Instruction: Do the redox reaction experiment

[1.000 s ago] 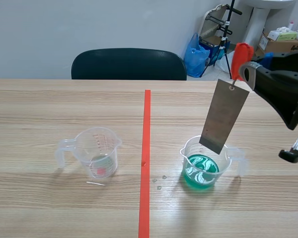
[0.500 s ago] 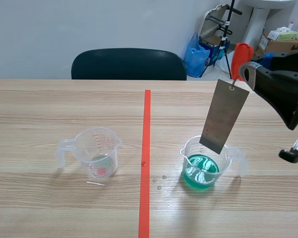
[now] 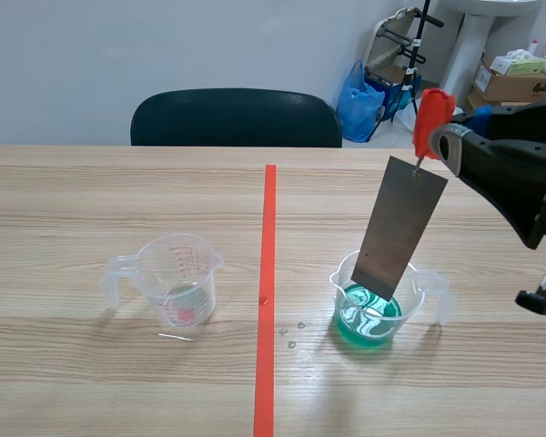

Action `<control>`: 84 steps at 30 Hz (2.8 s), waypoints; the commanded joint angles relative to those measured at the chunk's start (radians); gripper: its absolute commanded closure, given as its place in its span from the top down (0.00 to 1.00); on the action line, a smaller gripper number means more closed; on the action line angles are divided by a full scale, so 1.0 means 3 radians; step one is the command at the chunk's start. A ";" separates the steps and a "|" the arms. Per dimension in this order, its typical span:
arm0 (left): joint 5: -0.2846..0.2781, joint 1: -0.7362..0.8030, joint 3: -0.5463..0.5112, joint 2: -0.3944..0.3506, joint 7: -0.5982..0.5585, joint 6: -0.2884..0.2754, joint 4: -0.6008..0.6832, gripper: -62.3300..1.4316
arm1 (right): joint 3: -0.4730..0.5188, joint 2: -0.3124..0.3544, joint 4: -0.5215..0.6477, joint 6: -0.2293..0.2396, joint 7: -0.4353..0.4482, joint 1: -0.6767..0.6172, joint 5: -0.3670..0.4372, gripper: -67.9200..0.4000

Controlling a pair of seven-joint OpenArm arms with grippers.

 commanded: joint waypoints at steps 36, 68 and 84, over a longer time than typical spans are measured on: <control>-0.0034 0.0004 -0.0014 0.0009 -0.0075 -0.0006 0.0031 0.99 | 0.0020 0.0006 0.0055 -0.0089 0.0013 0.0046 -0.0069 0.03; -0.0036 0.0004 -0.0014 0.0009 -0.0075 -0.0006 0.0031 0.99 | 0.0020 0.0006 0.0055 -0.0089 0.0014 0.0046 -0.0072 0.03; -0.0036 0.0004 -0.0014 0.0009 -0.0074 -0.0006 0.0031 0.99 | 0.0020 0.0006 0.0055 -0.0089 0.0014 0.0046 -0.0072 0.03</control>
